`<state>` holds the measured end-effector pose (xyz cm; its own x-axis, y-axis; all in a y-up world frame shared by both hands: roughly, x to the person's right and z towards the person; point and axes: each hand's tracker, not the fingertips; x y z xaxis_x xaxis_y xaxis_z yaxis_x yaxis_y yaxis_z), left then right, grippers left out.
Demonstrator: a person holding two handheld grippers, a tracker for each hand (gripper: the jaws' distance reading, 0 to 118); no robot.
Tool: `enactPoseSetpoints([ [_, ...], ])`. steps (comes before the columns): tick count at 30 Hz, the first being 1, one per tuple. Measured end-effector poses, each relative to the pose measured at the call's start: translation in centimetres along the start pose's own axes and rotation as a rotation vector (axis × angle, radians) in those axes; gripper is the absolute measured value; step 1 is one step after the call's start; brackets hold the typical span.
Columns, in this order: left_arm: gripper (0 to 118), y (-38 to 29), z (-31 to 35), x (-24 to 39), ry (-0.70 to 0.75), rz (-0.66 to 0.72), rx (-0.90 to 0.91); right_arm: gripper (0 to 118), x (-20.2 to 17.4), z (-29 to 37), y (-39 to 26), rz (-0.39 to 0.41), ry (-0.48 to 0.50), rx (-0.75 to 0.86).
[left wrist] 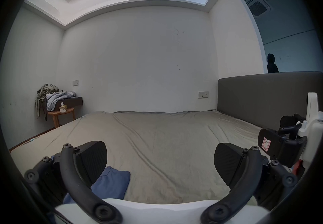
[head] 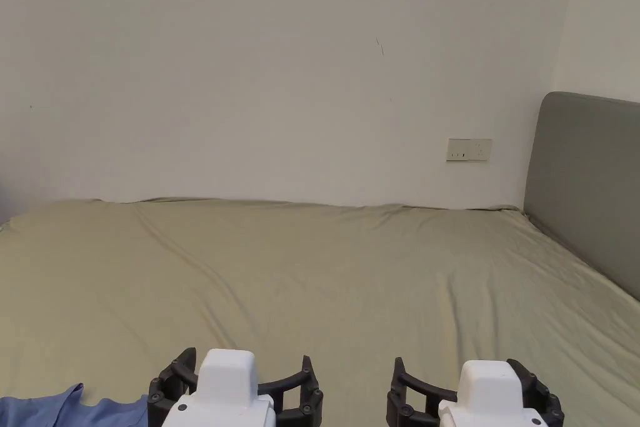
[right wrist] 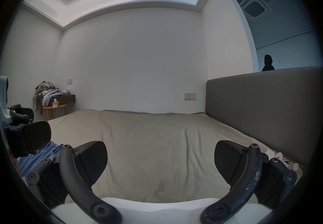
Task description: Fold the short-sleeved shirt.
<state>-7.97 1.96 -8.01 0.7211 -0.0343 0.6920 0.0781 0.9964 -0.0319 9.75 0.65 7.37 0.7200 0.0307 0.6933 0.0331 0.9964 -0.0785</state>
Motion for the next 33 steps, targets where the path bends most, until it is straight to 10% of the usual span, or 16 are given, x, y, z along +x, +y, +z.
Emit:
enactPoseSetpoints([
  [31, 117, 0.1, 1.0, -0.1, 0.019, 0.072, 0.048, 118, 0.3, 1.1, 0.4, -0.027, -0.049, 0.032],
  [33, 95, 0.2, 1.4, 0.0, 0.001, 0.058, 0.069, 117, 0.3, 1.5, 0.5, -0.010, -0.056, 0.044],
])
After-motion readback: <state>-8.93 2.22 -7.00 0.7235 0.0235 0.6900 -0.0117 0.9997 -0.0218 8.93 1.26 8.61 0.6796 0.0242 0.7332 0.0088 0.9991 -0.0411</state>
